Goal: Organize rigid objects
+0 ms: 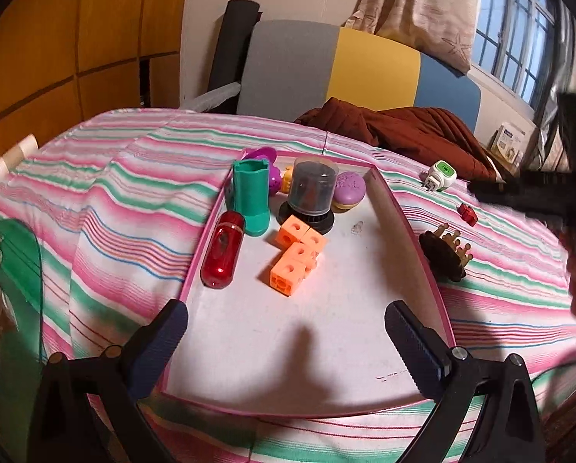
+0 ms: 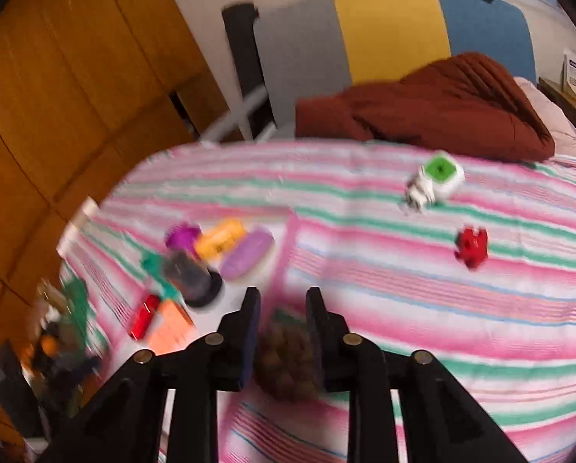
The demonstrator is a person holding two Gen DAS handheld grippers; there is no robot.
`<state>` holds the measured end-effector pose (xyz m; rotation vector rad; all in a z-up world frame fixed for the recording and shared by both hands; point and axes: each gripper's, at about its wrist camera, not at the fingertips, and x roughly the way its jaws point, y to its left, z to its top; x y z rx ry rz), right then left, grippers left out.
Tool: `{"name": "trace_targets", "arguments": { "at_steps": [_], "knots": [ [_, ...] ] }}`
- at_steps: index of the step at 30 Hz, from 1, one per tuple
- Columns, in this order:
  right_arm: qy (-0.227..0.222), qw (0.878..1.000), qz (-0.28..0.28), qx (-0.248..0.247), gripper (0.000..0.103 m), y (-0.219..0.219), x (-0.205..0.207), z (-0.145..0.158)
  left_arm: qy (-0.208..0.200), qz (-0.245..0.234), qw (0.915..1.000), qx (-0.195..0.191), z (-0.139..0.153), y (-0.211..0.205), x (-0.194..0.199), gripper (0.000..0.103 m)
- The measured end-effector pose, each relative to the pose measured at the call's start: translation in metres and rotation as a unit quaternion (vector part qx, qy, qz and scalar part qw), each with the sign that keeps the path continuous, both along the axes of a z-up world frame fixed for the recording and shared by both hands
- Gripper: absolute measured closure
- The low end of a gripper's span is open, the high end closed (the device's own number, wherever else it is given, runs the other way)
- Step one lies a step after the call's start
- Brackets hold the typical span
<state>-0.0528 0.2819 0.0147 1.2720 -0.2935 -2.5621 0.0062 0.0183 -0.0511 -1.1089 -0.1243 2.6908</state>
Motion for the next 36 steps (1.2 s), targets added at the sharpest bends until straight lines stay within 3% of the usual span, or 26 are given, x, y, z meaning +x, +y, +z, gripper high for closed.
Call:
{"name": "trace_targets", "arguments": {
  "at_steps": [4, 8, 13, 15, 18, 21, 28, 32, 36],
  "knots": [
    [-0.015, 0.999, 0.031, 0.041, 0.076, -0.009, 0.008, -0.016, -0.015, 0.004, 0.9998, 0.011, -0.005, -0.001, -0.002, 0.0],
    [-0.037, 0.998, 0.039, 0.039, 0.075, -0.017, 0.003, -0.033, -0.012, 0.002, 0.9999, 0.008, -0.004, 0.002, -0.001, 0.0],
    [-0.037, 0.998, -0.048, -0.006, 0.068, 0.026, -0.002, -0.043, -0.002, 0.001, 1.0, 0.004, 0.001, 0.0, 0.002, 0.0],
    [-0.056, 0.991, -0.118, -0.014, 0.068, 0.062, 0.0, -0.05, -0.004, 0.003, 1.0, 0.007, 0.0, -0.002, 0.001, 0.0],
    [-0.077, 0.985, -0.155, -0.013, 0.068, 0.09, 0.006, -0.058, -0.013, 0.002, 0.9998, 0.014, -0.003, 0.0, 0.0, 0.0],
    [-0.068, 0.986, -0.152, -0.011, 0.067, 0.098, 0.02, -0.053, -0.011, -0.004, 0.9999, 0.009, -0.003, 0.004, 0.0, 0.0],
    [-0.049, 0.99, -0.12, 0.062, 0.067, 0.077, 0.061, -0.046, -0.003, -0.013, 0.9999, 0.006, 0.001, 0.009, 0.002, 0.0],
    [-0.066, 0.99, -0.113, 0.043, 0.067, 0.072, 0.08, -0.055, -0.006, -0.016, 0.9998, 0.006, 0.0, 0.01, 0.003, 0.0],
    [-0.072, 0.987, -0.14, 0.001, 0.067, 0.076, 0.097, -0.06, 0.0, -0.017, 0.9999, 0.003, 0.002, 0.01, 0.005, 0.0]
  ]
}}
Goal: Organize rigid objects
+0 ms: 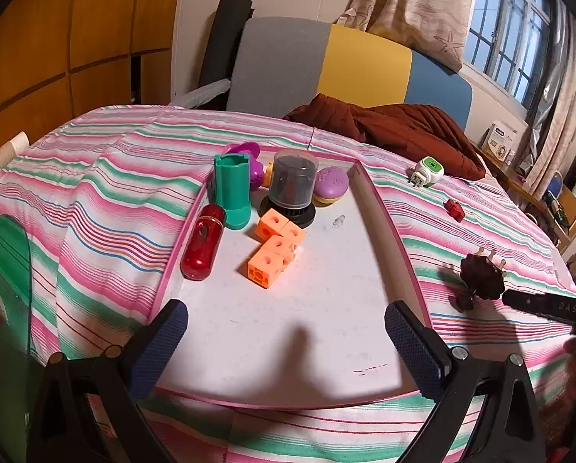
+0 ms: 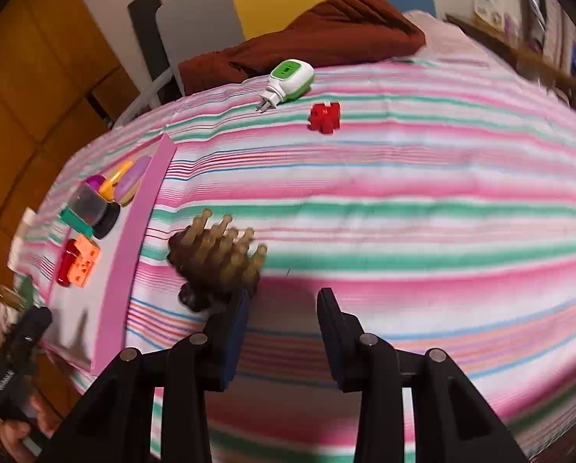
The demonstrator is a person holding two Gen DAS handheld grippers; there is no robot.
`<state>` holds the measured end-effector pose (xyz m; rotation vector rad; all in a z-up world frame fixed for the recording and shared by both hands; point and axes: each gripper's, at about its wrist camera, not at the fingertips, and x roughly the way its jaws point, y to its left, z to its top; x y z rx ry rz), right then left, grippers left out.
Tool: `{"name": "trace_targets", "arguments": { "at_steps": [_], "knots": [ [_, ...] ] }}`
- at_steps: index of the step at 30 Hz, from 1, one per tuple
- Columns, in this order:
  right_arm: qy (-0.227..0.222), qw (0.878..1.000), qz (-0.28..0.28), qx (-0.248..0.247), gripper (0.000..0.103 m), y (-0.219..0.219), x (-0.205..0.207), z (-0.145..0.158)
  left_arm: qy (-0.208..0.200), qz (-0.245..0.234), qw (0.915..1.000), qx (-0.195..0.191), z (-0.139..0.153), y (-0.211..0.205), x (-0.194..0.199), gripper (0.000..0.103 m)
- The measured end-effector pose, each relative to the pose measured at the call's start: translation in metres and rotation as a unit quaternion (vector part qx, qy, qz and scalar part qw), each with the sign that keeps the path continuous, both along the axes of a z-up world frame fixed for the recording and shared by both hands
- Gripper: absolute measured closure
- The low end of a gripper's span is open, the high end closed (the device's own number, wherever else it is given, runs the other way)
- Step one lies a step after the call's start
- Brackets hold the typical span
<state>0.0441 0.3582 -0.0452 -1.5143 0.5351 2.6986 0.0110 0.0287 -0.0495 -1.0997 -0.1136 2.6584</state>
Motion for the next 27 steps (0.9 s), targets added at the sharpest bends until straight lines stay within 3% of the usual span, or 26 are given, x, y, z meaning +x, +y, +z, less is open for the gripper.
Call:
{"name": "trace_targets", "arguments": {
  "at_steps": [3, 7, 9, 13, 14, 18, 21, 24, 27],
  "knots": [
    [0.013, 1.0, 0.001, -0.012, 0.067, -0.005, 0.01, 0.005, 0.0, 0.003, 1.0, 0.002, 0.0, -0.002, 0.0, 0.0],
    [0.052, 0.998, 0.031, 0.028, 0.067, -0.023, -0.002, 0.024, -0.01, 0.003, 0.9999, 0.008, -0.003, -0.001, 0.0, 0.0],
    [0.067, 0.996, 0.037, 0.045, 0.067, -0.03, -0.019, 0.031, -0.009, 0.0, 0.9999, 0.005, -0.003, 0.001, 0.002, 0.0],
    [0.047, 0.995, 0.054, 0.064, 0.067, -0.033, -0.055, 0.021, 0.004, 0.0, 1.0, -0.003, 0.003, 0.0, 0.005, 0.0],
    [0.055, 0.996, 0.052, 0.05, 0.067, -0.027, -0.063, 0.019, 0.005, 0.002, 1.0, -0.004, 0.004, -0.001, 0.005, 0.0],
    [0.019, 0.999, -0.035, 0.022, 0.067, 0.018, -0.086, 0.007, -0.002, 0.011, 0.9999, 0.001, 0.003, -0.006, 0.003, 0.0],
    [-0.039, 0.992, -0.109, -0.05, 0.067, 0.063, -0.091, -0.016, -0.009, 0.011, 0.9999, 0.003, -0.001, -0.006, 0.001, 0.0],
    [-0.017, 0.987, -0.143, -0.067, 0.065, 0.083, -0.071, -0.008, -0.005, 0.009, 0.9999, 0.0, -0.001, -0.004, 0.002, 0.0],
    [0.032, 0.993, -0.113, -0.027, 0.063, 0.071, -0.054, 0.018, -0.012, 0.005, 0.9999, 0.004, -0.005, -0.001, 0.0, 0.0]
  ]
}}
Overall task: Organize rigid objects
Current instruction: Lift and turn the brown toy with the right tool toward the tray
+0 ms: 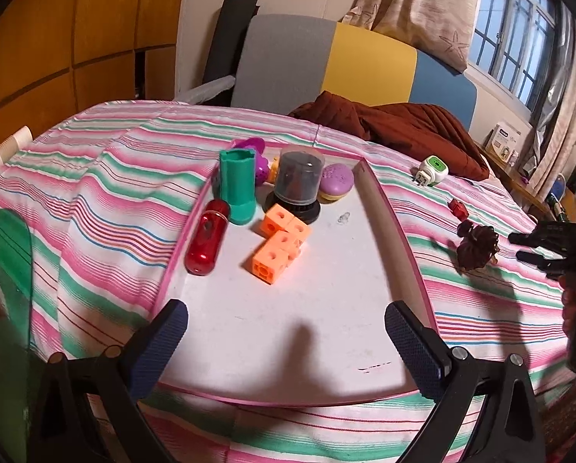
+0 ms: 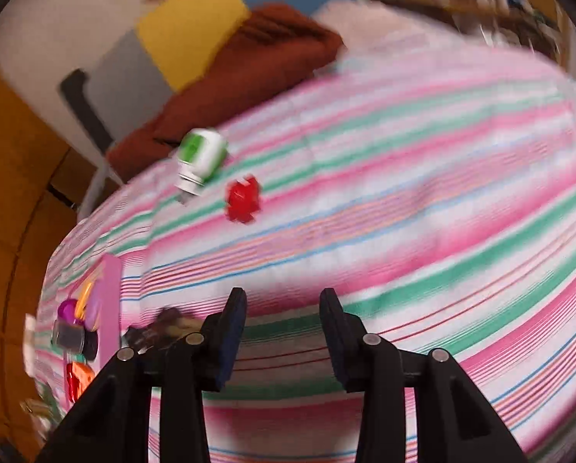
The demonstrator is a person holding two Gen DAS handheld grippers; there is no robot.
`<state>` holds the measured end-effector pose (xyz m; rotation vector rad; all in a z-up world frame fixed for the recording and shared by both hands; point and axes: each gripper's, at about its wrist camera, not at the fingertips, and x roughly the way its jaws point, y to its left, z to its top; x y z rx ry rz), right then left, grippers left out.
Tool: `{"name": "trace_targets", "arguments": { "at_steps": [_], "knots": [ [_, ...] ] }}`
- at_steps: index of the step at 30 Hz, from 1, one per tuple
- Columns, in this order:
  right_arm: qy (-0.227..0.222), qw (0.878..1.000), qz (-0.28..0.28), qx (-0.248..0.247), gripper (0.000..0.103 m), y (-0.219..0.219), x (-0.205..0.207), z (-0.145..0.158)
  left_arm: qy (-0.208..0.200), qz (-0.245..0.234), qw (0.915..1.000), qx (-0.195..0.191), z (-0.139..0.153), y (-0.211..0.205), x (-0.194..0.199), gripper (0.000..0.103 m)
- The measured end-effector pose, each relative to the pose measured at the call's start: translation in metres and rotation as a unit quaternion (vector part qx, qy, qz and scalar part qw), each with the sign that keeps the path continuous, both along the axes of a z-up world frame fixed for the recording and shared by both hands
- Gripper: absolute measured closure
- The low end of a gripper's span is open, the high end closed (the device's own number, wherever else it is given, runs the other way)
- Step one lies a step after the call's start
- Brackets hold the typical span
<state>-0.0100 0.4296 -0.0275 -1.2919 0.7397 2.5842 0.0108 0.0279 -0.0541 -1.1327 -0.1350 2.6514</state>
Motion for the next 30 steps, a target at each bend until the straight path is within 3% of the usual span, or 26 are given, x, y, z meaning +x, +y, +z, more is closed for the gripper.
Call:
{"name": "trace_targets", "arguments": {
  "at_steps": [2, 5, 9, 12, 18, 20, 22, 24, 26, 30],
  "knots": [
    [0.014, 0.998, 0.049, 0.044, 0.063, -0.022, 0.002, 0.014, -0.005, -0.003, 1.0, -0.001, -0.002, 0.003, -0.001, 0.0],
    [0.031, 0.983, 0.143, 0.111, 0.063, -0.064, -0.008, 0.032, -0.003, -0.009, 0.9999, -0.007, -0.002, 0.006, 0.0, 0.0],
    [-0.034, 0.948, 0.248, 0.198, 0.063, -0.113, -0.039, 0.028, 0.009, -0.003, 0.9999, -0.008, 0.004, 0.002, 0.002, 0.0],
    [-0.088, 0.913, 0.308, 0.252, 0.062, -0.142, -0.056, 0.009, 0.011, 0.009, 0.9999, 0.0, 0.007, -0.007, 0.001, 0.0],
    [-0.108, 0.879, 0.345, 0.311, 0.062, -0.163, -0.059, -0.001, 0.003, 0.022, 0.9997, 0.009, 0.005, -0.016, -0.002, 0.0],
    [-0.099, 0.878, 0.331, 0.332, 0.062, -0.161, -0.054, 0.006, 0.006, 0.024, 0.9996, 0.013, 0.006, -0.018, -0.001, 0.0],
    [-0.074, 0.883, 0.342, 0.312, 0.062, -0.162, -0.045, 0.02, 0.008, 0.026, 0.9995, 0.015, 0.006, -0.019, -0.001, 0.0],
    [-0.065, 0.873, 0.369, 0.313, 0.062, -0.17, -0.035, 0.027, 0.004, 0.025, 0.9995, 0.016, 0.005, -0.019, -0.002, 0.0],
    [-0.074, 0.846, 0.397, 0.347, 0.062, -0.182, -0.028, 0.023, 0.002, 0.025, 0.9995, 0.018, 0.004, -0.019, -0.002, 0.0],
    [-0.103, 0.775, 0.47, 0.41, 0.062, -0.204, -0.012, -0.009, 0.009, 0.027, 0.9994, 0.018, 0.007, -0.022, 0.001, 0.0]
  ]
}}
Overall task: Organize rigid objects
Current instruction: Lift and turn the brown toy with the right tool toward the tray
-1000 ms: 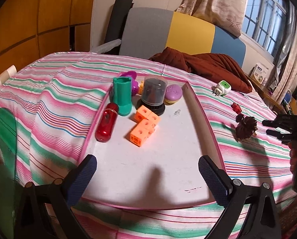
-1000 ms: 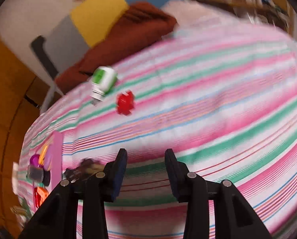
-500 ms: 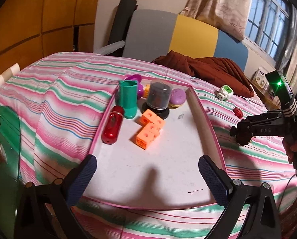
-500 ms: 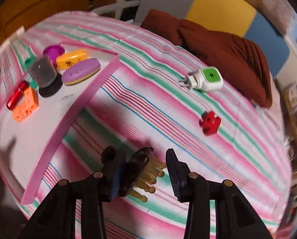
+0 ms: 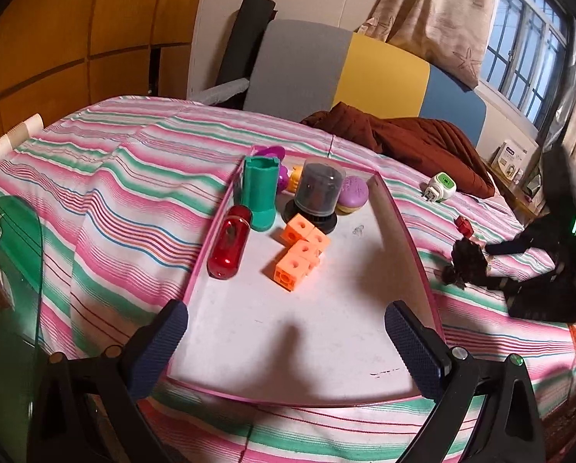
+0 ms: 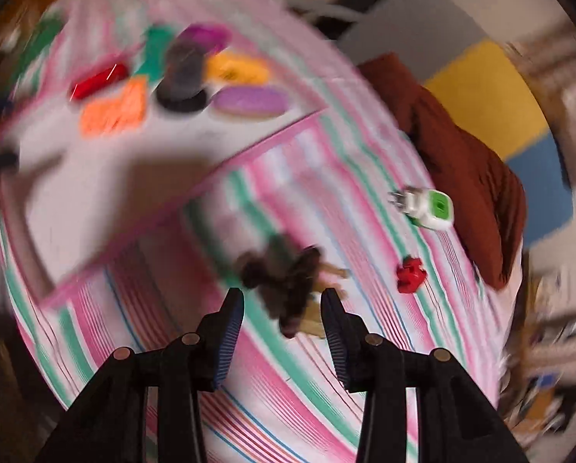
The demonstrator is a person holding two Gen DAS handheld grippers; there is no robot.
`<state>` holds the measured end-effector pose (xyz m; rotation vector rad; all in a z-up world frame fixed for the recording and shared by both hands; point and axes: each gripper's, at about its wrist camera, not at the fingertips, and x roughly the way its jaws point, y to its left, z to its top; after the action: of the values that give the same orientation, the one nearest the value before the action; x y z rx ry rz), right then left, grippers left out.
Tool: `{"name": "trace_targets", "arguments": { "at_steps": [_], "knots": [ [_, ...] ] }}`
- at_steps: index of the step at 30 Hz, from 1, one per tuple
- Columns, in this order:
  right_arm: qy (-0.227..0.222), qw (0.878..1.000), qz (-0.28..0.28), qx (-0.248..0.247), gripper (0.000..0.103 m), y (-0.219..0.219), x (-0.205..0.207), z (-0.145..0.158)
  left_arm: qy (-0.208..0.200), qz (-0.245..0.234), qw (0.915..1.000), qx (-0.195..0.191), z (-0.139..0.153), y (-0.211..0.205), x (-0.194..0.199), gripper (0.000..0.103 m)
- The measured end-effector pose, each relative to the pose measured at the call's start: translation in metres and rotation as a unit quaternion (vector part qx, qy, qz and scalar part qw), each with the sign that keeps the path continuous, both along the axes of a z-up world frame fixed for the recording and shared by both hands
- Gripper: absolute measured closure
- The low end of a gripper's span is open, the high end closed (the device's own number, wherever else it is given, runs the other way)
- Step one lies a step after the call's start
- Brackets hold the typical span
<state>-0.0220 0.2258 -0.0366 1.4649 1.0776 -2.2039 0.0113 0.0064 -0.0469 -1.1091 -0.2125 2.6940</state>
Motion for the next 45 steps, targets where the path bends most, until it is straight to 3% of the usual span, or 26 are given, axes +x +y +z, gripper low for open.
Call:
{"name": "trace_targets", "arguments": {
  "at_steps": [3, 7, 11, 13, 16, 17, 19, 21, 23, 27, 31, 38, 41, 45],
  "knots": [
    [0.042, 0.994, 0.054, 0.083, 0.061, -0.013, 0.006, -0.017, 0.0, 0.004, 1.0, 0.003, 0.001, -0.002, -0.001, 0.0],
    [0.057, 0.987, 0.086, 0.123, 0.061, -0.024, -0.005, -0.025, -0.001, 0.002, 1.0, 0.0, 0.001, -0.001, 0.001, 0.0],
    [0.079, 0.971, 0.122, 0.19, 0.061, -0.028, -0.013, -0.041, 0.002, 0.004, 1.0, -0.003, 0.003, -0.003, 0.002, 0.0],
    [0.088, 0.968, 0.114, 0.206, 0.061, -0.021, -0.021, -0.044, 0.0, 0.007, 1.0, -0.001, 0.002, -0.005, 0.002, 0.0],
    [0.068, 0.991, 0.026, 0.116, 0.059, 0.005, -0.046, -0.027, -0.002, 0.011, 0.9999, 0.001, 0.002, -0.007, 0.001, 0.0],
    [0.052, 0.997, -0.027, 0.055, 0.059, 0.022, -0.057, -0.017, -0.002, 0.011, 0.9999, 0.001, 0.001, -0.007, 0.001, 0.0],
    [0.031, 0.992, -0.115, -0.047, 0.059, 0.058, -0.072, -0.003, -0.003, 0.012, 0.9999, 0.003, 0.001, -0.008, 0.0, 0.0],
    [0.016, 0.968, -0.203, -0.149, 0.059, 0.098, -0.077, 0.005, -0.004, 0.011, 0.9999, 0.004, 0.0, -0.007, 0.0, 0.0],
    [-0.002, 0.934, -0.267, -0.237, 0.06, 0.131, -0.074, 0.006, -0.006, 0.008, 0.9999, 0.003, 0.0, -0.005, 0.0, 0.0],
    [-0.011, 0.885, -0.324, -0.334, 0.06, 0.166, -0.052, 0.004, -0.008, 0.001, 1.0, 0.0, -0.002, 0.001, -0.001, 0.0],
    [0.01, 0.867, -0.352, -0.353, 0.059, 0.173, -0.041, 0.004, -0.01, -0.012, 0.9998, -0.01, -0.003, 0.009, 0.001, 0.0],
    [0.068, 0.885, -0.36, -0.288, 0.058, 0.165, -0.038, 0.003, -0.003, -0.008, 0.9999, -0.014, 0.0, 0.007, 0.002, 0.0],
    [0.073, 0.885, -0.356, -0.29, 0.059, 0.165, -0.04, 0.002, -0.01, -0.008, 0.9998, -0.013, -0.002, 0.008, 0.001, 0.0],
    [0.086, 0.882, -0.338, -0.318, 0.074, 0.165, -0.036, 0.008, -0.006, -0.01, 0.9998, -0.016, -0.001, 0.008, 0.002, 0.0]
  ]
}}
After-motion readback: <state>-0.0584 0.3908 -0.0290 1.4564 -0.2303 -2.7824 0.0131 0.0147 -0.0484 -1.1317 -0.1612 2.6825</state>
